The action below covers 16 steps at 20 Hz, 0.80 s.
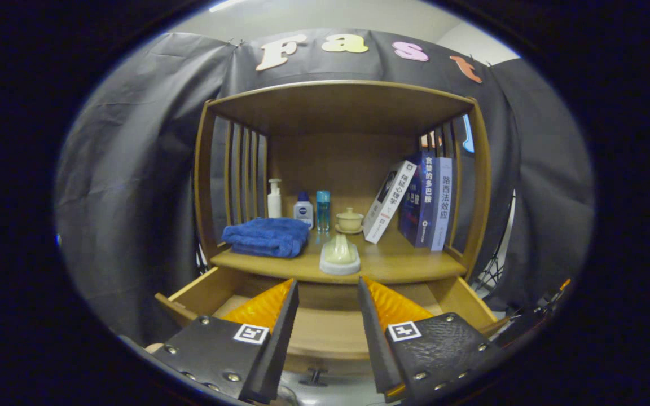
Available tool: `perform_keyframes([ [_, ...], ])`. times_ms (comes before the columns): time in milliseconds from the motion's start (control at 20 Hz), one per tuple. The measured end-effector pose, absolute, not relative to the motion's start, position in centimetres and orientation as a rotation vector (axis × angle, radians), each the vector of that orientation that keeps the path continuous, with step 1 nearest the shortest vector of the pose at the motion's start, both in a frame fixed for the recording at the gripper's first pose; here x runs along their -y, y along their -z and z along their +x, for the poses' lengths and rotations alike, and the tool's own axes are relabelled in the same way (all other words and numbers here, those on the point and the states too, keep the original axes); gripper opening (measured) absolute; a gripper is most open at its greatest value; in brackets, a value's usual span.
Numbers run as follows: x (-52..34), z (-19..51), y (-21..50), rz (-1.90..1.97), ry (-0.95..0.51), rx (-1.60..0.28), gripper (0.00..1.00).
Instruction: Pull open the drawer, take out the items inside it, and place them on the countertop above the cabinet.
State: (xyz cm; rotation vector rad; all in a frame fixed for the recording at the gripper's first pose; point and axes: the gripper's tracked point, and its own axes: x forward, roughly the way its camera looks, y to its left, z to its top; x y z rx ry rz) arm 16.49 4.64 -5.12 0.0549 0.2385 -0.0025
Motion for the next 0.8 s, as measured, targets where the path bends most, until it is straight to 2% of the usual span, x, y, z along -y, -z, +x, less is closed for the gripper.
perform_keyframes([
  [250,-6.0,12.2,8.8,0.075,-0.008,-0.285,0.62],
  [350,-6.2,10.8,10.2,0.071,0.0,-0.311,0.75],
  [600,-6.0,10.4,12.9,0.065,0.037,-0.346,0.98],
  [800,-5.7,11.0,14.5,0.08,0.061,-0.367,0.98],
])
